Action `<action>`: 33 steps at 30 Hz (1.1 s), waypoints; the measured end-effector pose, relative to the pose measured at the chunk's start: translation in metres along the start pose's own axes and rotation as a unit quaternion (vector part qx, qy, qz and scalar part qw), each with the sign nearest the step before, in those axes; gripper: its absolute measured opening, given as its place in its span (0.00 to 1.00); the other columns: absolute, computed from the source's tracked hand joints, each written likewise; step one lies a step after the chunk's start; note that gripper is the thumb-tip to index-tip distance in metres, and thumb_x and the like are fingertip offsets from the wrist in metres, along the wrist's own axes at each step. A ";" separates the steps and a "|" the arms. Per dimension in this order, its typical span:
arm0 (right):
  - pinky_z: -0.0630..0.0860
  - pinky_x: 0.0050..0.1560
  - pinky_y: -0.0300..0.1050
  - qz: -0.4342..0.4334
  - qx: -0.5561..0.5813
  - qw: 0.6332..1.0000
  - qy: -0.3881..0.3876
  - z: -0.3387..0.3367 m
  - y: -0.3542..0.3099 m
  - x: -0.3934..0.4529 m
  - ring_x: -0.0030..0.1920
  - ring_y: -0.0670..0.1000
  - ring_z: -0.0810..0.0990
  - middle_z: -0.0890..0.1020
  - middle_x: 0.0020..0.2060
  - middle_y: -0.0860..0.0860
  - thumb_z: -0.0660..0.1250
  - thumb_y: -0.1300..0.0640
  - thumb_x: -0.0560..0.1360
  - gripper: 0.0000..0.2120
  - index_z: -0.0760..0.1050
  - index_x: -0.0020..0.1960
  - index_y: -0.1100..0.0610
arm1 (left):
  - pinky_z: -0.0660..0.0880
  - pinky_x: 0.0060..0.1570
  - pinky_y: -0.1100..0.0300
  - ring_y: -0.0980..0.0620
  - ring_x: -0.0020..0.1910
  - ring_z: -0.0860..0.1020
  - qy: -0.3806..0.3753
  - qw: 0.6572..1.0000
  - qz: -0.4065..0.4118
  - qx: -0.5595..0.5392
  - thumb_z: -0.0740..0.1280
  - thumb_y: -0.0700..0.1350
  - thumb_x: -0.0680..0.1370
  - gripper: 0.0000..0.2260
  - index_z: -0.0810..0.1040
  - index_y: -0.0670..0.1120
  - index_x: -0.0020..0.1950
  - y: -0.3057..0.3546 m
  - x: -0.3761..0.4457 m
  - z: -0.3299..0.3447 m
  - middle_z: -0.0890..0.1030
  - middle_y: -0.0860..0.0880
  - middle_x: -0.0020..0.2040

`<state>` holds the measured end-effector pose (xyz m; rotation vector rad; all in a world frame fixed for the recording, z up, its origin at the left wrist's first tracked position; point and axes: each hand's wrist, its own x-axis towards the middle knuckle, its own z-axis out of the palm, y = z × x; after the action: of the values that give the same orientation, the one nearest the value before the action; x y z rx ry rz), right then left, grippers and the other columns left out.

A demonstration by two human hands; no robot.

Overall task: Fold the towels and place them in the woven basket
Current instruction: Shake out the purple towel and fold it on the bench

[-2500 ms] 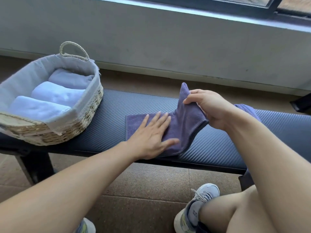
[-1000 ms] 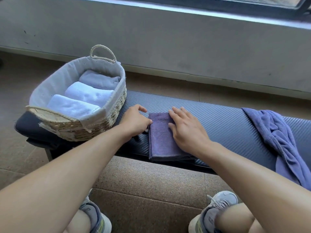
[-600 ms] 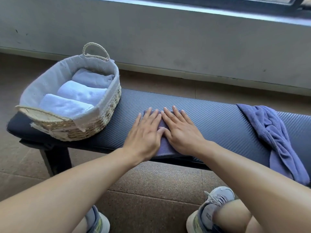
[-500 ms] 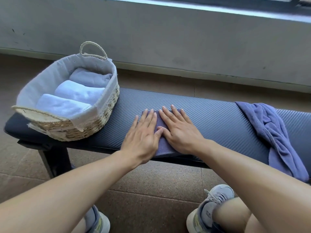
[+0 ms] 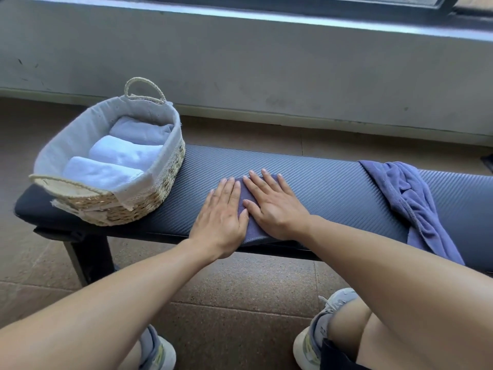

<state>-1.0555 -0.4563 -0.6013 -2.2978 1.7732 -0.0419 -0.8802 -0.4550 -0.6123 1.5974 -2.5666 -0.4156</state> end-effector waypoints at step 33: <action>0.77 0.32 0.45 0.252 0.190 0.944 -0.100 -0.067 0.019 0.014 0.34 0.55 0.80 0.80 0.33 0.55 0.77 0.40 0.69 0.22 0.76 0.37 0.59 | 0.77 0.52 0.56 0.51 0.47 0.81 -0.057 0.980 -0.131 -0.138 0.77 0.55 0.72 0.10 0.82 0.49 0.42 -0.041 0.036 -0.061 0.84 0.53 0.43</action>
<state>-1.0806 -0.4859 -0.5421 -1.4875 1.9808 -0.0531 -0.8473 -0.5155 -0.5674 1.8515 -2.2498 -0.8681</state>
